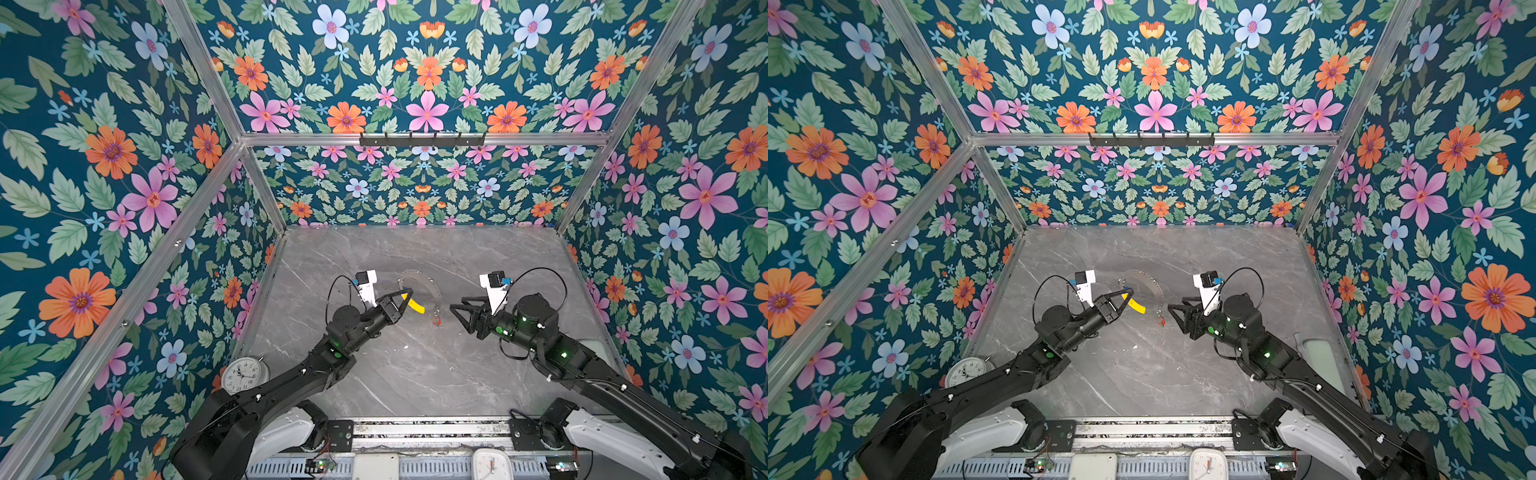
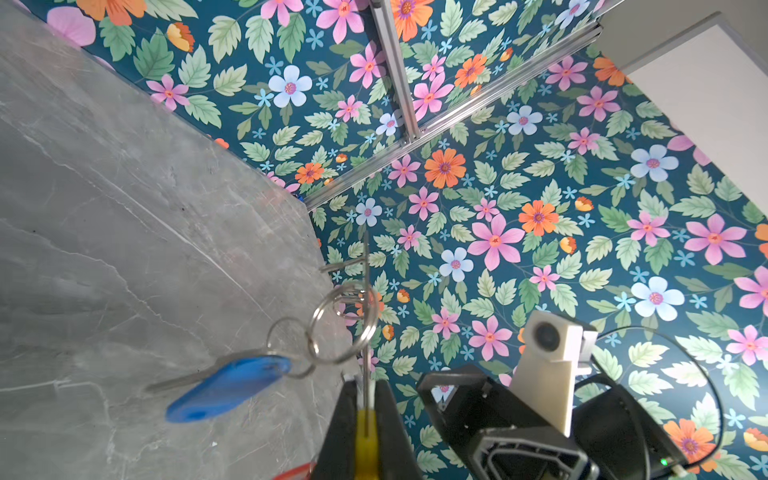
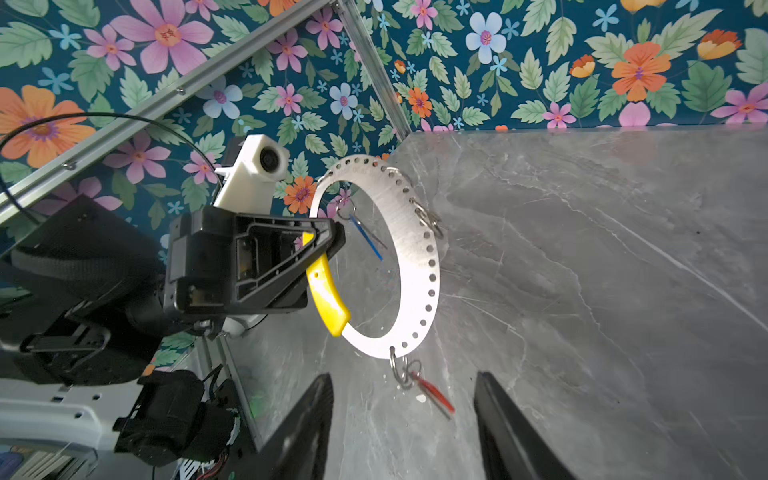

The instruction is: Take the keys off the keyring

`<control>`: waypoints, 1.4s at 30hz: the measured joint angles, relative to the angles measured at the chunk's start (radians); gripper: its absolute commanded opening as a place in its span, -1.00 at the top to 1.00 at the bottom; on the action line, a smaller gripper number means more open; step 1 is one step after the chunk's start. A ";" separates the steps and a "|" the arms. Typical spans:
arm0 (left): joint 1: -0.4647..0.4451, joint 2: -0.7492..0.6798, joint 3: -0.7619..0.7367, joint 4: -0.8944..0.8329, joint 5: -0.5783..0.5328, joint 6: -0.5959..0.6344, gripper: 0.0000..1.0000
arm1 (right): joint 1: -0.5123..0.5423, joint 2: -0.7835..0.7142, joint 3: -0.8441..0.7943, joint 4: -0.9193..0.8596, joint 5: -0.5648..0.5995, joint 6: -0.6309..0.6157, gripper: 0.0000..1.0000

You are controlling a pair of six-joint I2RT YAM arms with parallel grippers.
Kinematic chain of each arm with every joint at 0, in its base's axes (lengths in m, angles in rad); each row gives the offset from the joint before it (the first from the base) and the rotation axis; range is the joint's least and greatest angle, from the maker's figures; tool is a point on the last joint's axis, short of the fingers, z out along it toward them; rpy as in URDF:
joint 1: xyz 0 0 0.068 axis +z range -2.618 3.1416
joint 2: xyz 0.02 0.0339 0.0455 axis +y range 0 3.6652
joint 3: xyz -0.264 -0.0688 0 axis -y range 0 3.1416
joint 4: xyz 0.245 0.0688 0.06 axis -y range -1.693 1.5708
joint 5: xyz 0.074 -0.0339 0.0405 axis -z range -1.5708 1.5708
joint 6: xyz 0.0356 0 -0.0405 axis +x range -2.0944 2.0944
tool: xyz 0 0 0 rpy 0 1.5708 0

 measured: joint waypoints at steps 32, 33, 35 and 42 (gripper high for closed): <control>-0.047 -0.081 0.023 -0.073 -0.025 -0.042 1.00 | 0.120 0.109 -0.007 0.081 0.012 -0.110 0.52; -0.048 -0.081 0.023 -0.073 -0.025 -0.042 1.00 | 0.120 0.109 -0.005 0.081 0.019 -0.111 0.54; -0.049 -0.082 0.022 -0.073 -0.026 -0.042 1.00 | 0.120 0.108 -0.004 0.081 0.024 -0.114 0.58; -0.050 -0.087 0.020 -0.073 -0.031 -0.041 1.00 | 0.120 0.108 -0.006 0.081 0.025 -0.125 0.67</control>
